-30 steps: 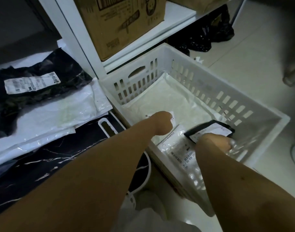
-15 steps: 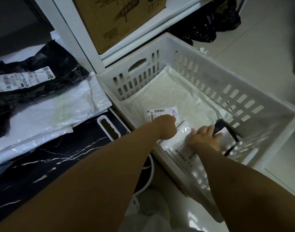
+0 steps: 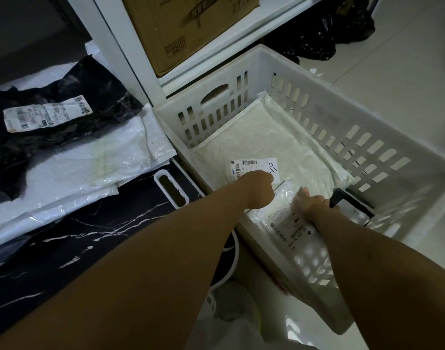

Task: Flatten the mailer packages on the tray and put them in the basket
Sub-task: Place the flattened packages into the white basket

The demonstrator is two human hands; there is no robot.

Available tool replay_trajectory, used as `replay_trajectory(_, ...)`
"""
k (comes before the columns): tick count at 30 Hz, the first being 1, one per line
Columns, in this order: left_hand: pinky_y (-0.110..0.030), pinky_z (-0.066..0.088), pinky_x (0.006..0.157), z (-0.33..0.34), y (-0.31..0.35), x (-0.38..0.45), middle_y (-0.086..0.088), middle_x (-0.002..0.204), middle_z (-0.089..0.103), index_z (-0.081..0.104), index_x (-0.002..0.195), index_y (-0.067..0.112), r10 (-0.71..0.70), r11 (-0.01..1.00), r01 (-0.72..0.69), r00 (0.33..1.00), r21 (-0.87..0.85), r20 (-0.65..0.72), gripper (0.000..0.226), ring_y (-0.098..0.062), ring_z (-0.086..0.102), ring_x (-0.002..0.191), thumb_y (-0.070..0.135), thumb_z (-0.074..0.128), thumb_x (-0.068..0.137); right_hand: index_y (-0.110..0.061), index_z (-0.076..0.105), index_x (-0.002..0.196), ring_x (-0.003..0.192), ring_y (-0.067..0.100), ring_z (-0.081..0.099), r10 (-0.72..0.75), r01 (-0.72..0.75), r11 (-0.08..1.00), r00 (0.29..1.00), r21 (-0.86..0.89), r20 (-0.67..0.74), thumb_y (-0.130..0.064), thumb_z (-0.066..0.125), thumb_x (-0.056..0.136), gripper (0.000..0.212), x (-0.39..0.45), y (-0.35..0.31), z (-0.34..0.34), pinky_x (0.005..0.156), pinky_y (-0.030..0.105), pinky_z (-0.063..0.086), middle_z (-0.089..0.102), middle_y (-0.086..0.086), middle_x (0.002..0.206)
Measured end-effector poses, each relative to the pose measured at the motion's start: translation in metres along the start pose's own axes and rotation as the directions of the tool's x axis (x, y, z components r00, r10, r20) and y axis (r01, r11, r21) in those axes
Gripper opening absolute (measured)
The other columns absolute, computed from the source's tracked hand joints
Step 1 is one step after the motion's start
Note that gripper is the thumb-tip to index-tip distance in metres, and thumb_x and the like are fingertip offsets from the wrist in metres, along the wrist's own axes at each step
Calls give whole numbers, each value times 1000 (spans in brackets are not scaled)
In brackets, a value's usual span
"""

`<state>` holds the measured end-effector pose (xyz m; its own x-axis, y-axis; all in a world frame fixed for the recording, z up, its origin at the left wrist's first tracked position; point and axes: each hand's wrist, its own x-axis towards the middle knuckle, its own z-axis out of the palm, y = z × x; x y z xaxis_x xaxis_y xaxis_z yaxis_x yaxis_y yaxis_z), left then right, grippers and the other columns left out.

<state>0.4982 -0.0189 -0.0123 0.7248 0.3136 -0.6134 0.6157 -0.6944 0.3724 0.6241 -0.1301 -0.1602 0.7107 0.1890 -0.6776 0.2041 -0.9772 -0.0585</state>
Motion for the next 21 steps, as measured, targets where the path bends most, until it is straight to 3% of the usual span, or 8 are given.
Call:
replay_trajectory(3, -35, 31, 110, -2, 1, -3, -18, 146, 38, 39, 139, -2, -4, 1000, 4, 1000, -15, -31, 42, -30, 37, 133, 5, 38, 97, -20, 22, 148, 139, 37, 25, -126, 124, 992, 990, -39, -58, -42, 23, 100, 52, -18, -4, -18, 111, 58, 24, 34, 19, 148)
replay_trajectory(5, -36, 32, 109, -4, 3, -7, -17, 145, 40, 41, 138, -2, -4, 1000, 3, 998, -16, -59, 43, -30, 39, 133, 4, 38, 96, -21, 22, 148, 141, 37, 22, -153, 145, 986, 983, -83, -105, -35, 28, 99, 51, -22, -7, -23, 108, 62, 27, 34, 19, 147)
replay_trajectory(10, -29, 32, 106, -10, 3, -21, -15, 145, 40, 42, 137, -2, -6, 1000, 3, 992, -25, -126, 43, -28, 38, 133, 1, 39, 95, -24, 26, 150, 140, 37, 25, -31, 64, 986, 977, 151, -213, -54, 5, 89, 71, -26, -24, -32, 107, 64, 21, 29, 13, 153)
replay_trajectory(15, -31, 32, 108, -21, 10, -47, -14, 143, 43, 46, 136, 0, 33, 999, -37, 973, -14, -229, 40, -26, 40, 132, 7, 43, 96, -11, 38, 144, 138, 35, 30, -90, 158, 948, 965, 277, -245, -49, 14, 101, 62, -89, -54, -66, 111, 52, 21, 38, 14, 149)
replay_trajectory(17, -31, 33, 106, -25, 12, -59, -13, 141, 45, 47, 134, 0, 43, 999, -46, 966, -6, -256, 39, -26, 42, 130, 9, 44, 96, -8, 51, 131, 130, 37, 40, -189, 252, 926, 954, 280, -234, -43, 19, 101, 56, -101, -67, -74, 107, 48, 31, 47, 17, 140)
replay_trajectory(18, -31, 34, 105, -27, 12, -65, -13, 140, 45, 48, 134, 1, 46, 999, -47, 963, 0, -265, 38, -27, 43, 130, 9, 44, 97, -7, 58, 114, 120, 37, 48, -247, 306, 909, 942, 283, -226, -37, 25, 100, 47, -108, -74, -77, 100, 44, 38, 55, 18, 129)
replay_trajectory(20, -30, 32, 104, -35, 8, -81, -13, 142, 44, 46, 136, 2, 39, 999, -41, 954, 1, -298, 39, -27, 41, 131, 10, 43, 98, -9, 49, 75, 92, 30, 51, -344, 397, 878, 911, 266, -226, -25, 36, 98, 31, -126, -86, -85, 78, 34, 40, 58, 12, 92)
replay_trajectory(21, -30, 31, 105, -40, 2, -96, -12, 144, 42, 44, 138, 4, 22, 1000, -26, 942, -8, -335, 41, -26, 39, 132, 11, 43, 98, -13, 41, 67, 87, 26, 47, -380, 437, 862, 892, 256, -243, -22, 40, 98, 31, -141, -95, -91, 74, 31, 37, 51, 8, 81)
